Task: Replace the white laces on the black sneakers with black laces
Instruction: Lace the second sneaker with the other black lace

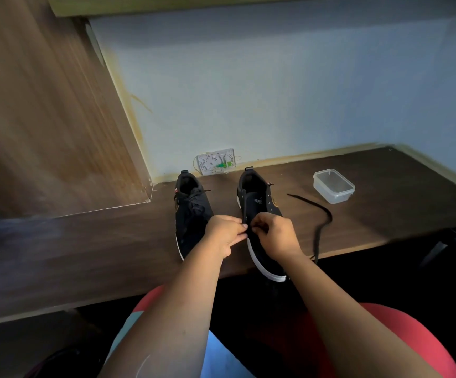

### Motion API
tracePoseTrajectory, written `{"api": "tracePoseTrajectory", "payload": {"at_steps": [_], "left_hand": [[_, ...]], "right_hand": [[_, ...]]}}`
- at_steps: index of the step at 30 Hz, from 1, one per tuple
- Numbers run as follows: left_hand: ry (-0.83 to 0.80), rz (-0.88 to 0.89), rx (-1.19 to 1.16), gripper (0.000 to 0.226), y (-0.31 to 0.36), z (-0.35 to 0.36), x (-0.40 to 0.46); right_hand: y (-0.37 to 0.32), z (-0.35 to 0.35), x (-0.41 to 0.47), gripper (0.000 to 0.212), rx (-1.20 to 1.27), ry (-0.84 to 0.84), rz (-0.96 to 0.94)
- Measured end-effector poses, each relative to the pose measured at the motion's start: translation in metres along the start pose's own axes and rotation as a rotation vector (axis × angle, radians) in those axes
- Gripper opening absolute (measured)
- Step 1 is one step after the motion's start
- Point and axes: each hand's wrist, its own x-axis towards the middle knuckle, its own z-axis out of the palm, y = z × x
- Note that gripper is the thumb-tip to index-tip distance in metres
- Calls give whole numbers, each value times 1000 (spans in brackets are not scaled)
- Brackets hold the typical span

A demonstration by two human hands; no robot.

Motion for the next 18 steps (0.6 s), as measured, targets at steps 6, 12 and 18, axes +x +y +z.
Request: {"api": "tracePoseTrajectory", "payload": {"at_steps": [6, 12, 18], "left_hand": [[-2, 5, 25, 14, 1, 1, 2], [24, 77, 96, 18, -5, 2, 7], [174, 174, 198, 17, -3, -5, 15]], "right_hand": [[1, -1, 0, 18, -105, -2, -57], [1, -1, -2, 16, -34, 19, -58], [2, -3, 0, 12, -21, -25, -68]]}}
